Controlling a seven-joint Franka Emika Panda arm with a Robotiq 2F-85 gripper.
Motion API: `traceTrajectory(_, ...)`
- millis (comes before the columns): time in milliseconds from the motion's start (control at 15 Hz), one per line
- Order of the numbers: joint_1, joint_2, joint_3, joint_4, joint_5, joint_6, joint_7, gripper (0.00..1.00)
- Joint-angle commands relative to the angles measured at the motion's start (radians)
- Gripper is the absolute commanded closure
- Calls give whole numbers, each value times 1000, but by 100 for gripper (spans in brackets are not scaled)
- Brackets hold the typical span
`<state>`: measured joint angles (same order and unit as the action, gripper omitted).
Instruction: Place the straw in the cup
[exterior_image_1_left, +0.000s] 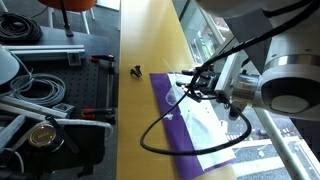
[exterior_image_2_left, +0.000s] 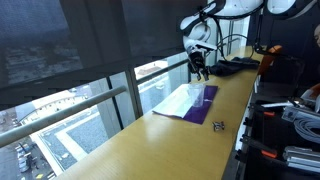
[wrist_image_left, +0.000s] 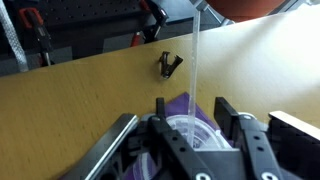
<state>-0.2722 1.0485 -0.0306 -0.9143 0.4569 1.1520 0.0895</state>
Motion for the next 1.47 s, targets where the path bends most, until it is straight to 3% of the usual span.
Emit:
traceTrajectory(0, -13, 25, 28, 68, 8, -47, 40, 15)
traceTrajectory(133, -6, 9, 18, 62, 16, -57, 32, 1)
traceTrajectory(200, -2, 5, 19, 62, 17, -58, 31, 0)
traceTrajectory(933, 100, -127, 3, -15, -36, -41, 10, 0)
traceTrajectory(1400, 207, -404, -13, -337, -214, 77, -108, 0)
